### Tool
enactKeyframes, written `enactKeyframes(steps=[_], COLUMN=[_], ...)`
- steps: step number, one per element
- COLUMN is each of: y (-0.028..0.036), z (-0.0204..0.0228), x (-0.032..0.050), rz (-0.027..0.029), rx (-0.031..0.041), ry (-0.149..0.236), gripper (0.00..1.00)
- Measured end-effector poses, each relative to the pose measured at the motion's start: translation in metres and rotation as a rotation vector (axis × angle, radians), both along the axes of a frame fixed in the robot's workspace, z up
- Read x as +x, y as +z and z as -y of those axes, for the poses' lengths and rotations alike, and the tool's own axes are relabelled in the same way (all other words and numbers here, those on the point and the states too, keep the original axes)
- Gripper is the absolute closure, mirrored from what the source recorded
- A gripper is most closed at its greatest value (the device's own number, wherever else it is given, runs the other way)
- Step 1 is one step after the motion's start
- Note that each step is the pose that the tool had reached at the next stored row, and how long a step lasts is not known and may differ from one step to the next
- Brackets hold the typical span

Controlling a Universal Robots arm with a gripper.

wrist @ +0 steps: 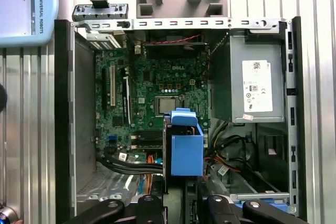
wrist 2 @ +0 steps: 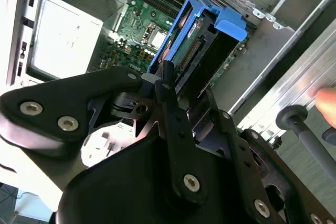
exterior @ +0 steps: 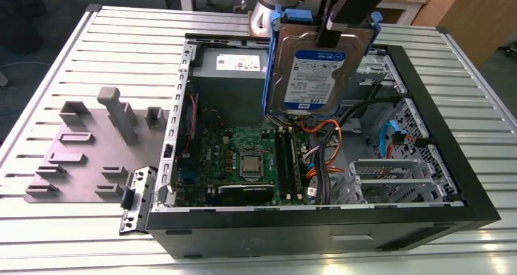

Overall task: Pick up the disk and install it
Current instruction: 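Insert the disk into the insertion slot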

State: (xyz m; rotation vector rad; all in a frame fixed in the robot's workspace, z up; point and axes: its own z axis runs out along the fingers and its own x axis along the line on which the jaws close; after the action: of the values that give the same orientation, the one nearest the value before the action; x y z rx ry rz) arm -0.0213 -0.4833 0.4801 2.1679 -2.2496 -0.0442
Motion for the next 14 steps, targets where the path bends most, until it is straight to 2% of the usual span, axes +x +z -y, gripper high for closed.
enactKeyframes(steps=[5,14], y=[0.0000,0.0000], z=[0.0084,0.0098], x=[0.0000,0.0000], rz=[0.0000,0.0000], rx=[-0.0023,-0.0024], ry=[0.000,0.000], gripper=[0.65,0.65])
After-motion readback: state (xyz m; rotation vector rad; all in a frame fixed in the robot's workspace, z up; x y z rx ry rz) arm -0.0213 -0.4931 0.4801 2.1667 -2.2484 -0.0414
